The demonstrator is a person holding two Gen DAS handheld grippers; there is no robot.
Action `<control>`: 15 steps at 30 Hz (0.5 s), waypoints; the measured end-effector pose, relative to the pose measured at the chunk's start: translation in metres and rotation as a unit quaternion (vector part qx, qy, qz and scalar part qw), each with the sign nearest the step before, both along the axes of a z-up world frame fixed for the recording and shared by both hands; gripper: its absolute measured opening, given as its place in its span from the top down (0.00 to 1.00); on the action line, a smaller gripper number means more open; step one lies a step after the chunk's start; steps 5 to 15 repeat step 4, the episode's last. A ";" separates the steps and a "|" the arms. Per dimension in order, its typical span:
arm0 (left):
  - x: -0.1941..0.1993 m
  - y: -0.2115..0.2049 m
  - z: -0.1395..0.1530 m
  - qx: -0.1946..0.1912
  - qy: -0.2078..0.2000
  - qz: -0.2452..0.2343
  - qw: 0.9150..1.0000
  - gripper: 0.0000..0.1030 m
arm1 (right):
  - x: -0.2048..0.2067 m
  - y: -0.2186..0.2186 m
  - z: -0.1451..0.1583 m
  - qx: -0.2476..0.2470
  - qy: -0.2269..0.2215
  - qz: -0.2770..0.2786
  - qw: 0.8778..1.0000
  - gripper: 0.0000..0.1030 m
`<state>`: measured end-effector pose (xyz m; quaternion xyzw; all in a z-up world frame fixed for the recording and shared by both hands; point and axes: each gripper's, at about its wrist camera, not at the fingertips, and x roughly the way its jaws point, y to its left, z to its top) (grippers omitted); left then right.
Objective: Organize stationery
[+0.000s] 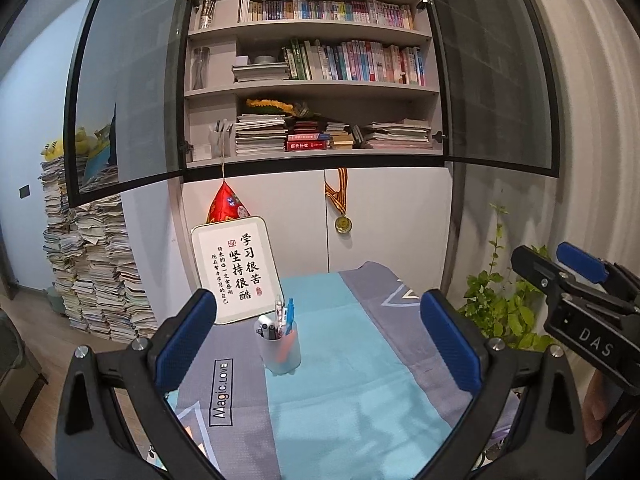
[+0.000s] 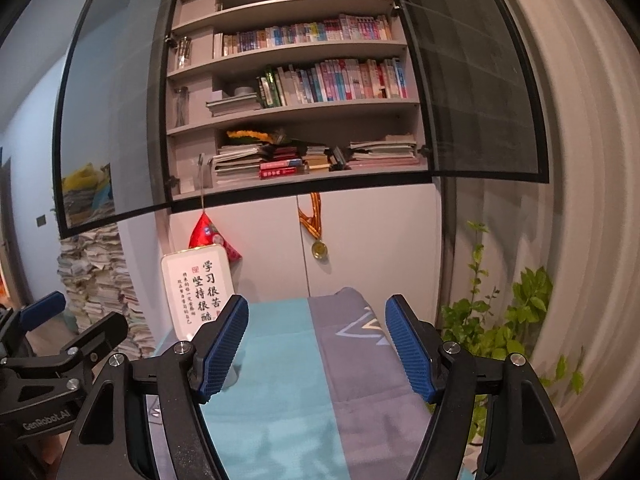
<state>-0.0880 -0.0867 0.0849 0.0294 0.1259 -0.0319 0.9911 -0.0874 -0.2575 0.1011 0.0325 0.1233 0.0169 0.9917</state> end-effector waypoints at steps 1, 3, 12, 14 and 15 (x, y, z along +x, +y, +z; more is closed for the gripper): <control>0.000 -0.001 0.000 0.000 0.001 -0.001 1.000 0.01 | -0.001 0.001 0.000 -0.003 -0.002 -0.001 1.000 0.30; 0.000 -0.003 -0.001 0.002 0.003 -0.002 1.000 0.01 | -0.002 0.002 0.001 -0.007 -0.005 -0.001 1.000 0.30; 0.000 -0.004 -0.001 0.003 0.003 -0.003 1.000 0.01 | -0.003 0.002 0.001 -0.008 -0.007 0.001 1.000 0.30; 0.000 -0.004 -0.001 0.003 0.003 -0.003 1.000 0.01 | -0.003 0.002 0.001 -0.008 -0.007 0.001 1.000 0.30; 0.000 -0.004 -0.001 0.003 0.003 -0.003 1.000 0.01 | -0.003 0.002 0.001 -0.008 -0.007 0.001 1.000 0.30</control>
